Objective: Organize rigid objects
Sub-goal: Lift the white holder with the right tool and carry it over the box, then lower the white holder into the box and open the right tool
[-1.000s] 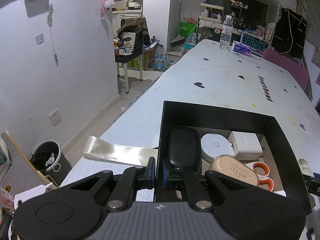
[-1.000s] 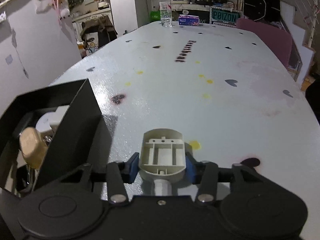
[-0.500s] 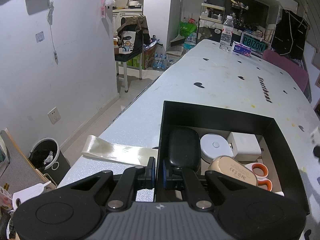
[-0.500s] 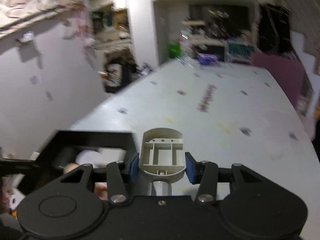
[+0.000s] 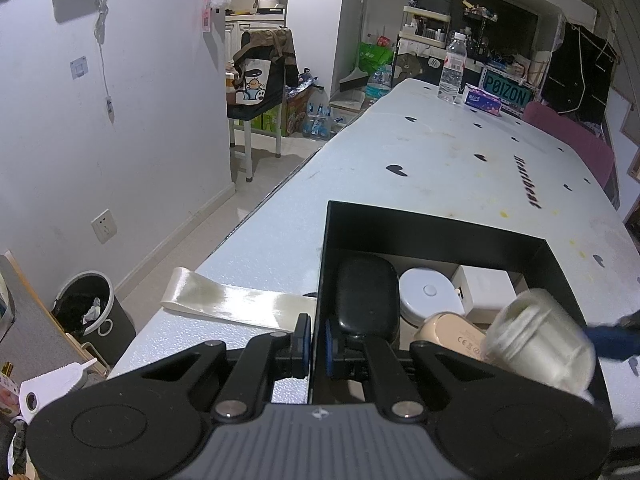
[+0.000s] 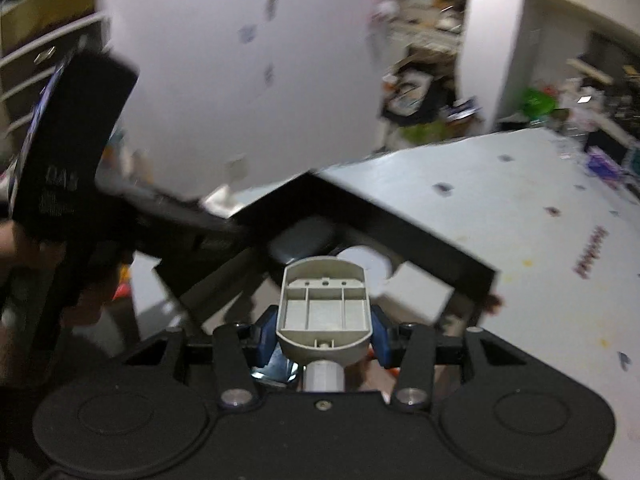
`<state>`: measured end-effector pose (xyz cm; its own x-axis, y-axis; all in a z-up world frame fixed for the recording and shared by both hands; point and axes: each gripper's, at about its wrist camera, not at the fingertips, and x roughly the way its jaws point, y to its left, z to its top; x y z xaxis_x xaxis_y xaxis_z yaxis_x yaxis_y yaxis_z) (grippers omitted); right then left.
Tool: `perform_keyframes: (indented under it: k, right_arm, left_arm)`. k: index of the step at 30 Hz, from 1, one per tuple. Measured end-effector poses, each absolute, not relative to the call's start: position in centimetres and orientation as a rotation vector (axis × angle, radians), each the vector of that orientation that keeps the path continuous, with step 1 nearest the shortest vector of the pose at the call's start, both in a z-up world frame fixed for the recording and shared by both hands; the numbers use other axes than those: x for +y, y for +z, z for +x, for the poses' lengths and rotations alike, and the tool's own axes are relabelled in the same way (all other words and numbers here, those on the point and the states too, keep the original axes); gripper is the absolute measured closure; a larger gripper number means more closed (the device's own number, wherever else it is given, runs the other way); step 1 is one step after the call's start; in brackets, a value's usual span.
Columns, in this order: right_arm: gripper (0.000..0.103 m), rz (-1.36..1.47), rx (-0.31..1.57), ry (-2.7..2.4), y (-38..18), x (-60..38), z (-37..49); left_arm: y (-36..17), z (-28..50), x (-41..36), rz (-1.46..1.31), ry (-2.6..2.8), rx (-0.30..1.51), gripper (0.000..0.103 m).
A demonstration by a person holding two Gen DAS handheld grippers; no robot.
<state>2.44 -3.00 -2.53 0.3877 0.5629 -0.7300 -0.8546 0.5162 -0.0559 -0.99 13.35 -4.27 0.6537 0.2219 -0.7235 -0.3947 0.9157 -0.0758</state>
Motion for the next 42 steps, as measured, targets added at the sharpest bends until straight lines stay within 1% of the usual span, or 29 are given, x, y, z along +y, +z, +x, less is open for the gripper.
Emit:
perform_keyframes:
  k: [10,11,12,13,14,16,19,21,24,26,27,30,32,39,42]
  right_arm:
    - [0.055,-0.464,0.755,1.071,-3.6,0.8,1.9]
    - [0.053,-0.449,0.757,1.081,-3.7,0.8,2.0]
    - [0.045,-0.425,0.751,1.088,-3.7,0.7,2.0]
    - [0.040,-0.413,0.741,1.078,-3.7,0.5,1.9]
    - [0.032,-0.402,0.732,1.069,-3.4,0.1,1.9]
    - [0.031,-0.365,0.736,1.073,-3.0,-0.9,2.1]
    - [0.036,-0.342,0.749,1.060,-2.7,-2.2,2.2]
    - [0.043,-0.332,0.757,1.042,-2.6,-3.2,2.2]
    - [0.050,-0.290,0.787,1.010,-2.6,-4.5,2.5]
    - [0.066,-0.247,0.821,0.995,-2.7,-5.3,2.9]
    - [0.070,-0.221,0.840,0.983,-2.7,-5.7,3.2]
    - [0.088,-0.133,0.899,0.954,-3.0,-6.7,4.5]
    - [0.094,-0.082,0.943,0.938,-3.4,-7.1,5.3]
    - [0.096,-0.137,1.052,0.987,-5.2,-4.2,6.3]
    - [0.096,-0.146,1.064,1.018,-5.4,-2.6,6.2]
  left_arm:
    - [-4.3,-1.0,13.4,-0.236,0.353,0.785,0.096]
    - [-4.3,-1.0,13.3,-0.236,0.353,0.785,0.096]
    - [-4.3,-1.0,13.4,-0.236,0.353,0.785,0.096]
    - [-4.3,-1.0,13.4,-0.237,0.353,0.785,0.096]
    - [-4.3,-1.0,13.4,-0.237,0.353,0.785,0.096]
    - [-4.3,-1.0,13.4,-0.237,0.352,0.784,0.096]
    - [-4.3,-1.0,13.4,-0.235,0.354,0.785,0.096]
    - [-4.3,-1.0,13.4,-0.238,0.353,0.785,0.096]
    - [-4.3,-1.0,13.4,-0.236,0.353,0.785,0.096]
    - [-4.3,-1.0,13.4,-0.237,0.353,0.785,0.096]
    - [-4.3,-1.0,13.4,-0.238,0.353,0.785,0.096]
    - [-4.3,-1.0,13.4,-0.237,0.353,0.785,0.096]
    - [-4.3,-1.0,13.4,-0.236,0.353,0.785,0.096]
    - [-4.3,-1.0,13.4,-0.237,0.353,0.785,0.096]
    - [-4.3,-1.0,13.4,-0.237,0.353,0.785,0.096]
